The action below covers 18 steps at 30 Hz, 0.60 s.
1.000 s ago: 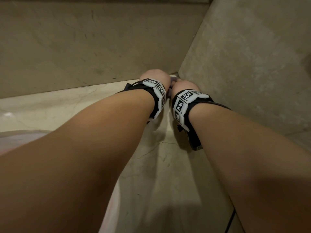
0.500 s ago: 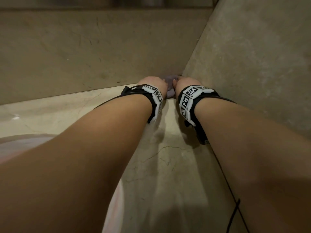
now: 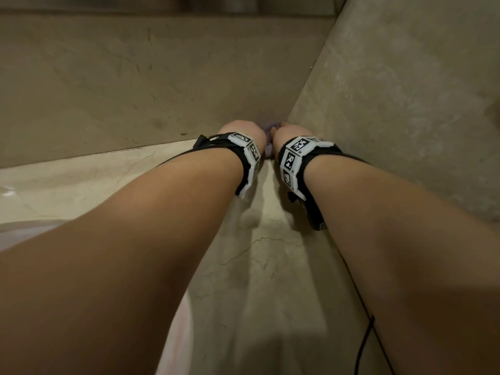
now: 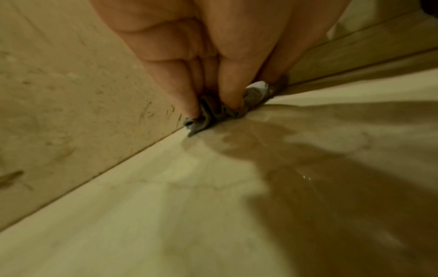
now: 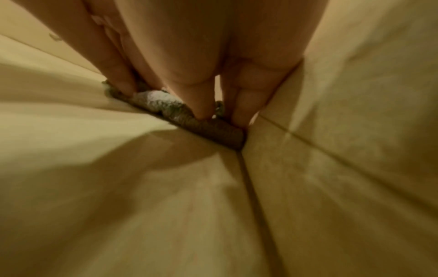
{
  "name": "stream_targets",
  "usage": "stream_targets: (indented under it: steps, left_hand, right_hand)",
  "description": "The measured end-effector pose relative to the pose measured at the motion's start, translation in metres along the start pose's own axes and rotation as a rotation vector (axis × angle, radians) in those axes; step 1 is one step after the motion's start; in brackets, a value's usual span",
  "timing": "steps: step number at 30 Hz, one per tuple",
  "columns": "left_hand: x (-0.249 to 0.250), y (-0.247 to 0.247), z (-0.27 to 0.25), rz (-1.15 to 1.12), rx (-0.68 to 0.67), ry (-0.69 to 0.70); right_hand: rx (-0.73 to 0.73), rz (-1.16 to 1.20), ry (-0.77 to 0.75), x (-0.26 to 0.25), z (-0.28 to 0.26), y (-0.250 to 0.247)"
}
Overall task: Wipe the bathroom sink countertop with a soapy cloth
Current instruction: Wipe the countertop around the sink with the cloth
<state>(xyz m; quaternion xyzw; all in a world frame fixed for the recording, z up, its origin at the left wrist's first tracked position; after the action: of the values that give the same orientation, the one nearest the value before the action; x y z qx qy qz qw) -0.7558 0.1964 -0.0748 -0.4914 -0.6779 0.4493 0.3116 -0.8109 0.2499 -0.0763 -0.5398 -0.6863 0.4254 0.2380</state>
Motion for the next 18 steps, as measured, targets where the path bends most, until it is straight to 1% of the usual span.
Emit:
stream_targets:
  steps: [2,4,6,8,10,12,15,18]
  left_hand:
    - [-0.001,0.003,0.002,0.012,-0.022,0.011]
    - [-0.003,0.006,0.002,0.031,-0.031,0.026]
    - [-0.004,0.008,0.004,0.011,-0.025,0.035]
    - [-0.005,0.009,0.006,0.029,-0.041,0.054]
    - [-0.007,0.008,0.005,0.051,-0.048,0.053]
    - [-0.007,0.009,0.004,0.041,-0.061,0.052]
    - [-0.007,0.011,0.006,0.062,-0.029,0.1]
    - [-0.008,0.007,0.009,0.064,-0.025,0.084]
  right_hand:
    - [0.026,-0.01,-0.01,0.006,-0.003,0.003]
    - [0.066,0.065,0.005,0.013,-0.008,0.007]
    - [0.053,0.116,0.023,0.016,-0.019,0.008]
    - [0.026,0.01,0.016,0.013,-0.02,0.005]
    - [-0.047,-0.171,-0.028,0.008,-0.015,0.006]
    - [-0.097,-0.295,-0.026,0.006,-0.012,0.013]
    - [-0.12,-0.329,-0.029,0.001,-0.009,0.019]
    - [-0.124,-0.347,-0.024,0.0,-0.004,0.014]
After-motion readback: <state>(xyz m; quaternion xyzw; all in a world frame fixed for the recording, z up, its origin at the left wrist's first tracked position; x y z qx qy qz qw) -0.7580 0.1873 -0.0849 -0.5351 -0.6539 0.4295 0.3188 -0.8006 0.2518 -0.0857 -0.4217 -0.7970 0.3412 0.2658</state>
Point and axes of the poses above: each hand's wrist, its own z-axis towards the middle knuckle, its own y-axis out of the palm, x = y × z, the point moved 5 cm from there along z, towards the middle knuckle
